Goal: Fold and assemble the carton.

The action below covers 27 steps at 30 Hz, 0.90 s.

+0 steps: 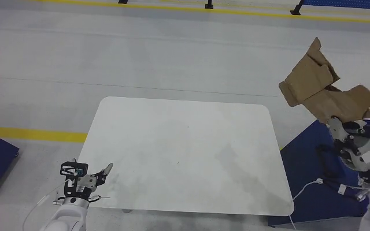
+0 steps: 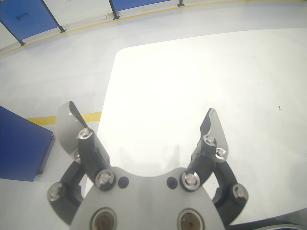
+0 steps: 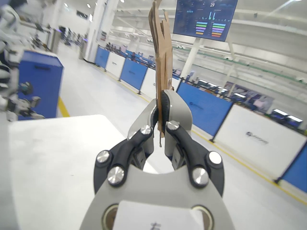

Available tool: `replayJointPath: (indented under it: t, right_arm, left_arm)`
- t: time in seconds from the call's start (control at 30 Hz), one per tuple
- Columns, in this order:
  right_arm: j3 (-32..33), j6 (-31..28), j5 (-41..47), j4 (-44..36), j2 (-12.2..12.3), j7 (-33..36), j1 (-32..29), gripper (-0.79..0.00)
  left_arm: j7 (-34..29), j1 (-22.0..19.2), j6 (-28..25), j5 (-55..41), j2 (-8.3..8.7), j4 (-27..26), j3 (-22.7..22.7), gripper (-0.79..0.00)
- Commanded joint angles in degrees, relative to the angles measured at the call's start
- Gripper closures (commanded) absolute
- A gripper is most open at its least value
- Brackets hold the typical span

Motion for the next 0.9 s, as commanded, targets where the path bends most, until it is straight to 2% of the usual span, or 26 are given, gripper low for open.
replayJointPath:
  t: [0.0,0.1,0.2,0.43,0.57,0.7,0.8,0.87]
  right_arm:
    - [-1.95,7.41,-19.88,-1.3,-0.26,-13.74,-2.74,0.0]
    - [-5.24,18.95,-37.46,-0.33,-0.2,-28.78,-7.28,0.0]
    - [-8.23,29.0,-48.73,1.48,-0.03,-36.22,-10.07,0.0]
    - [-14.27,50.86,-71.06,2.37,0.07,-37.52,-13.94,0.0]
    - [-18.06,58.23,-80.32,2.45,0.07,-36.31,-15.58,0.0]
    - [-18.96,57.43,-78.39,2.19,0.17,-35.36,-15.28,0.0]
    - [-17.44,47.98,-64.93,1.96,0.41,-37.19,-13.68,0.0]
    - [-15.08,38.41,-52.25,2.64,0.67,-38.46,-11.73,0.0]
  left_arm:
    - [0.0,0.0,0.0,0.0,0.0,0.0,0.0,-0.785]
    - [0.0,0.0,0.0,0.0,0.0,0.0,0.0,-0.785]
    - [0.0,0.0,0.0,0.0,0.0,0.0,0.0,-0.785]
    - [0.0,0.0,0.0,0.0,0.0,0.0,0.0,-0.785]
    - [0.0,0.0,0.0,0.0,0.0,0.0,0.0,-0.785]
    - [0.0,0.0,0.0,0.0,0.0,0.0,0.0,-0.785]
    - [0.0,0.0,0.0,0.0,0.0,0.0,0.0,-0.785]
    - [0.0,0.0,0.0,0.0,0.0,0.0,0.0,-0.785]
